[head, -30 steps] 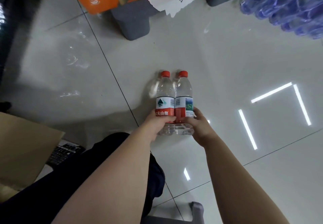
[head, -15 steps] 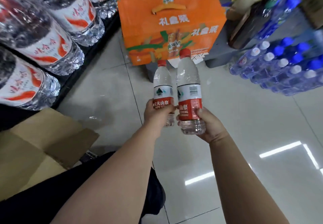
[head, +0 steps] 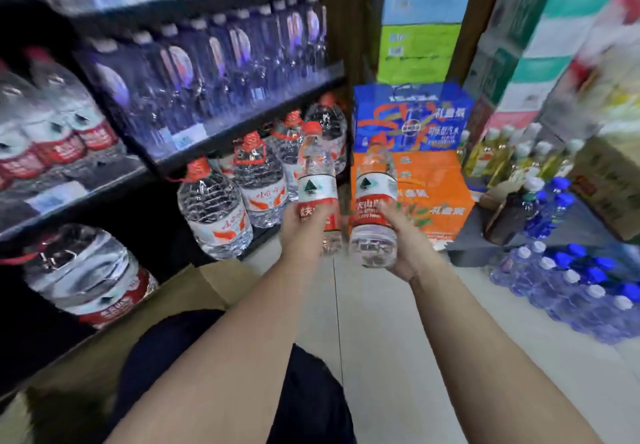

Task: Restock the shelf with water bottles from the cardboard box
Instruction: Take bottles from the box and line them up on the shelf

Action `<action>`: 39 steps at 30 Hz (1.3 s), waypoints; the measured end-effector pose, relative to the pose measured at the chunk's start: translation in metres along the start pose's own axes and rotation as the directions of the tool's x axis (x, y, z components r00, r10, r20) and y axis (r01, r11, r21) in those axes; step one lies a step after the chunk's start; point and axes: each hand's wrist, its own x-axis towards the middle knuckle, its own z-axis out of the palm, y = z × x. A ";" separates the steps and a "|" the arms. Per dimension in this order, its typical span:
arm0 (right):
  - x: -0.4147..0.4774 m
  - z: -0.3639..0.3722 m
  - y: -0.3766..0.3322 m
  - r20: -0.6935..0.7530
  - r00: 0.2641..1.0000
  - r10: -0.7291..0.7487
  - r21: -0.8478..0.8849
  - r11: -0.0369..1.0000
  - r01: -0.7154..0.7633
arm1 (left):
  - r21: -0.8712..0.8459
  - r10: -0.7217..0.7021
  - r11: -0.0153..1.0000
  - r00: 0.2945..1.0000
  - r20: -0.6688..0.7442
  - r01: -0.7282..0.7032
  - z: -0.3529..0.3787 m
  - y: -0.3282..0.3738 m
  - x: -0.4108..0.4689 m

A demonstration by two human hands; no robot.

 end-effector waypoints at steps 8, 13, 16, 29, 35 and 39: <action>-0.024 0.140 -0.015 0.161 0.987 -0.026 -0.076 0.996 0.039 | -0.038 0.244 0.968 0.966 -0.087 -0.248 -0.112 0.097 -0.045; -0.026 0.208 -0.004 0.286 0.958 0.005 -0.285 0.955 0.080 | -0.023 0.314 0.946 0.930 -0.188 -0.324 -0.187 0.137 -0.069; -0.023 0.251 0.017 0.354 0.935 0.035 -0.342 0.935 0.095 | -0.062 0.317 0.937 0.913 -0.256 -0.343 -0.229 0.148 -0.078; 0.074 0.351 0.116 0.344 0.898 0.276 -0.260 0.946 -0.191 | -0.108 0.224 0.943 0.839 -0.496 -0.316 -0.371 0.139 -0.026; 0.143 0.392 0.131 0.260 0.917 0.303 -0.245 0.939 -0.240 | -0.198 0.126 0.950 0.875 -0.467 -0.243 -0.390 0.151 0.039; 0.186 0.426 0.124 0.301 0.912 0.280 -0.244 0.947 -0.210 | -0.207 0.145 0.945 0.893 -0.427 -0.253 -0.395 0.178 0.087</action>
